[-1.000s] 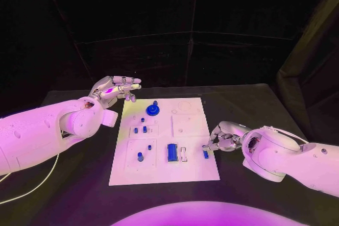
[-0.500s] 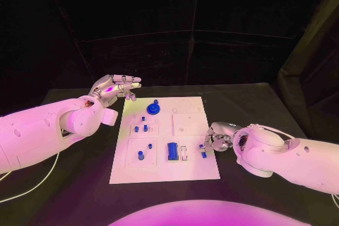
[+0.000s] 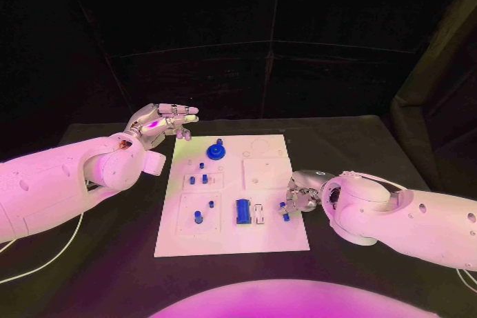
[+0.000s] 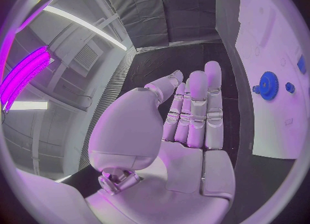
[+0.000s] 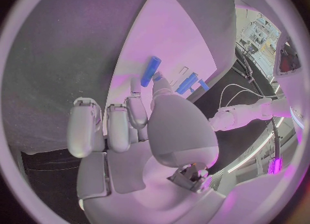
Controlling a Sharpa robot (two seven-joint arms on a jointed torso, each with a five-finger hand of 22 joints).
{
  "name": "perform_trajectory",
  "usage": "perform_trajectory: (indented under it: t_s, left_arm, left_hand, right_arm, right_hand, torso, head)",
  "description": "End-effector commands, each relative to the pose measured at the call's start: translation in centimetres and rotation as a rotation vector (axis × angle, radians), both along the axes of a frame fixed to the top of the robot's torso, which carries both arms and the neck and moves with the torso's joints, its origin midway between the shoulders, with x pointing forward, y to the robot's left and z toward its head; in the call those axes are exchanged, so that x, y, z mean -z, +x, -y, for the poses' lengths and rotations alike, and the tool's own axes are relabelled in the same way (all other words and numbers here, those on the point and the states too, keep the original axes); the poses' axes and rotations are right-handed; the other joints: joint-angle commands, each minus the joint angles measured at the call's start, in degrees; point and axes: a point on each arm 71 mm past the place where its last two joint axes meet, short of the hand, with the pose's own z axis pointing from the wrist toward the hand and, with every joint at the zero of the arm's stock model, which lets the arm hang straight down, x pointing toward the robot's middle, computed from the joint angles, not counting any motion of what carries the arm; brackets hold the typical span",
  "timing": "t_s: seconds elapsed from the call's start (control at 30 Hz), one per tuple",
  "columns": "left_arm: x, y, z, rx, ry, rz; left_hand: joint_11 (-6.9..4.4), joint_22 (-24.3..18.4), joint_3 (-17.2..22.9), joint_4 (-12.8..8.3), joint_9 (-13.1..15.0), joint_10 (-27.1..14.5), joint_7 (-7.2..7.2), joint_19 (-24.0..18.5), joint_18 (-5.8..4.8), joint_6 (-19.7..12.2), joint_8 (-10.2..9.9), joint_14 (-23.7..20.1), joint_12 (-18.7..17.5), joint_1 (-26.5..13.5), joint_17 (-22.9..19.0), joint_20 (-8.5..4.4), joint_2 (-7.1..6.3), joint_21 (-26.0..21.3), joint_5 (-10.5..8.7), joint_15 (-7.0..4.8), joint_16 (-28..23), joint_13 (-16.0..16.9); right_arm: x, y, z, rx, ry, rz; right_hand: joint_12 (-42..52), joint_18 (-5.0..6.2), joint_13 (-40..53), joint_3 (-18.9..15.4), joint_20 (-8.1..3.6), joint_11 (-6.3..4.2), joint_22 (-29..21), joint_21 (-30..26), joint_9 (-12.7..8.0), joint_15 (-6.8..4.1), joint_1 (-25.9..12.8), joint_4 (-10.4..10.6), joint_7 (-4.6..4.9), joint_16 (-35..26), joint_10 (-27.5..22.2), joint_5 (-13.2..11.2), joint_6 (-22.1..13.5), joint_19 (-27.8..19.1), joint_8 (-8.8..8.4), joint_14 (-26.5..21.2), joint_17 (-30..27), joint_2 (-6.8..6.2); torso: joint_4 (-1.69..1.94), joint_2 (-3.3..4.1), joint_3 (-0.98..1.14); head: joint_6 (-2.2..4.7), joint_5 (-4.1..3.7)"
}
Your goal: Assemble the parts on the task board
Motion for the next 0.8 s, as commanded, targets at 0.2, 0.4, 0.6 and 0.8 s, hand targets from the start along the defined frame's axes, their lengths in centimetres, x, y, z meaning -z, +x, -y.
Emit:
perform_trajectory:
  t_s: [0.2,0.4,0.6,0.8]
  left_arm:
    - [-0.09,-0.01,0.05,0.013,-0.009,-0.001]
    - [-0.08,-0.01,0.00,0.013,-0.008,-0.002]
    - [-0.07,-0.03,0.01,0.014,-0.008,-0.004]
    - [-0.06,-0.04,0.00,0.015,-0.008,-0.005]
  left_hand:
    - [0.07,-0.1,-0.1,-0.2,0.0,-0.5,-0.06,-0.3,0.36,-0.5,0.2,-0.4,0.3,-0.3,-0.1,-0.03,0.30,-0.2,-0.26,-0.17,-0.4,-0.1]
    - [0.07,-0.1,-0.1,-0.2,0.0,-0.5,-0.06,-0.3,0.36,-0.5,0.2,-0.4,0.3,-0.3,-0.1,-0.03,0.30,-0.2,-0.26,-0.17,-0.4,-0.1]
    - [0.07,-0.1,-0.1,-0.2,0.0,-0.5,-0.06,-0.3,0.36,-0.5,0.2,-0.4,0.3,-0.3,-0.1,-0.03,0.30,-0.2,-0.26,-0.17,-0.4,-0.1]
    - [0.07,-0.1,-0.1,-0.2,0.0,-0.5,-0.06,-0.3,0.36,-0.5,0.2,-0.4,0.3,-0.3,-0.1,-0.03,0.30,-0.2,-0.26,-0.17,-0.4,-0.1]
  right_arm:
    - [0.69,-0.55,-0.87,-0.072,-0.111,-0.009]
    - [0.74,-0.63,-1.09,-0.090,-0.141,-0.007]
    - [0.83,-0.61,-1.29,-0.107,-0.174,-0.002]
    - [0.99,-0.55,-1.32,-0.104,-0.181,-0.012]
  right_hand:
    - [-0.4,0.16,0.1,0.0,-0.05,-0.15,0.1,-0.3,-0.1,-0.01,1.3,-1.3,-0.14,-0.3,-0.4,-0.8,0.6,-0.3,-0.08,3.2,0.0,0.05]
    - [-0.5,0.15,0.0,0.1,-0.09,-0.19,0.2,-0.3,0.0,-0.05,1.7,-1.8,-0.18,-0.3,-0.5,-1.6,0.7,-0.3,-0.01,3.2,0.0,0.24]
    - [-0.9,0.17,-0.2,1.5,-0.20,-0.34,0.1,-0.4,0.0,-0.19,4.0,-3.5,-0.29,-0.4,-0.7,-2.4,0.6,-0.3,-0.16,3.1,-0.1,1.01]
    - [-1.5,0.16,-0.4,5.9,-0.46,-0.49,0.1,-0.4,-0.5,-0.38,8.5,-6.8,-0.28,-0.5,-1.2,-2.3,0.4,-0.3,-1.02,3.2,0.0,3.28]
  torso:
    - [-0.05,0.01,0.00]
    - [0.00,0.00,0.00]
    - [0.05,0.02,-0.01]
    - [0.04,-0.02,-0.02]
  head:
    - [-0.16,-0.15]
    - [-0.25,-0.23]
    - [-0.25,-0.24]
    - [-0.29,-0.26]
